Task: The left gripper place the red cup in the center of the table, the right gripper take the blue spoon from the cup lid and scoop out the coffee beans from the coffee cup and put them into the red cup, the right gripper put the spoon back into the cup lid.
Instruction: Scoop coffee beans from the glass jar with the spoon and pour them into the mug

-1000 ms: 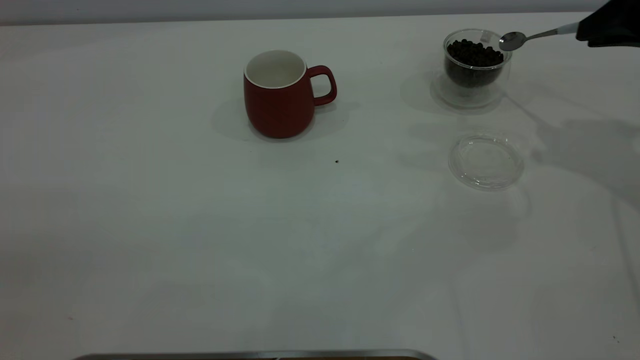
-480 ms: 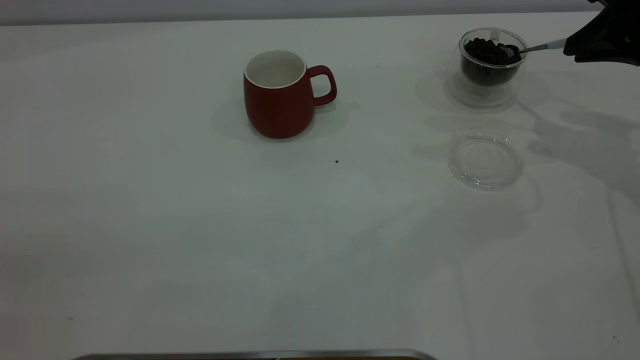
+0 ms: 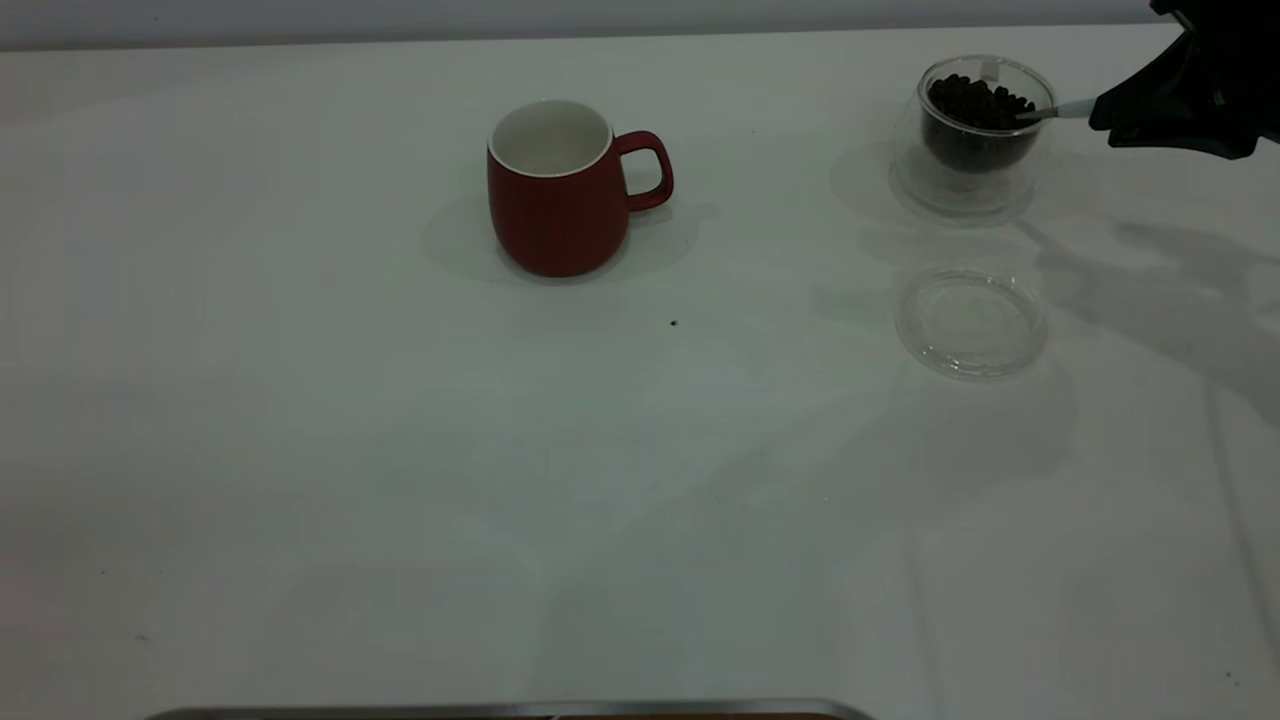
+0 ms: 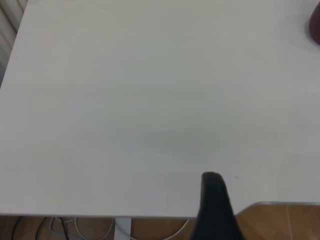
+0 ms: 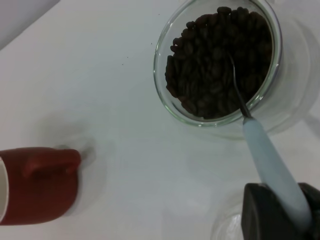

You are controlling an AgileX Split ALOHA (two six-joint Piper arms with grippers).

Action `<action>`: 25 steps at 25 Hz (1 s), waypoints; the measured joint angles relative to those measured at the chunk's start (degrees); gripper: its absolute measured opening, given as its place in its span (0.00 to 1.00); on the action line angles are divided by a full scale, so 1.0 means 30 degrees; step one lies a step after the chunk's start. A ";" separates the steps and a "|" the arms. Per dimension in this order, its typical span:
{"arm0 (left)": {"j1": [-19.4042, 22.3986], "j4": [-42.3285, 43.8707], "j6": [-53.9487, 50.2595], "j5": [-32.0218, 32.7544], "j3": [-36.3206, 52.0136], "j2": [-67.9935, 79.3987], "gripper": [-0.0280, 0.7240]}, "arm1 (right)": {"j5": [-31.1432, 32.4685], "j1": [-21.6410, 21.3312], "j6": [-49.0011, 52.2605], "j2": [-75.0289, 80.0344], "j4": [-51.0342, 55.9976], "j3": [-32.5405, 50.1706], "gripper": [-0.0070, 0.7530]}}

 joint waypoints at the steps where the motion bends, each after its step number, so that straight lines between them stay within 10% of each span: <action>1: 0.0000 0.0000 0.0000 0.0000 0.0000 0.0000 0.82 | 0.0128 -0.0082 0.0160 0.0015 0.0000 0.0000 0.16; 25: 0.0000 0.0000 0.0000 0.0000 0.0000 0.0000 0.82 | 0.5698 -0.2889 0.3626 0.1662 0.0000 -0.0004 0.16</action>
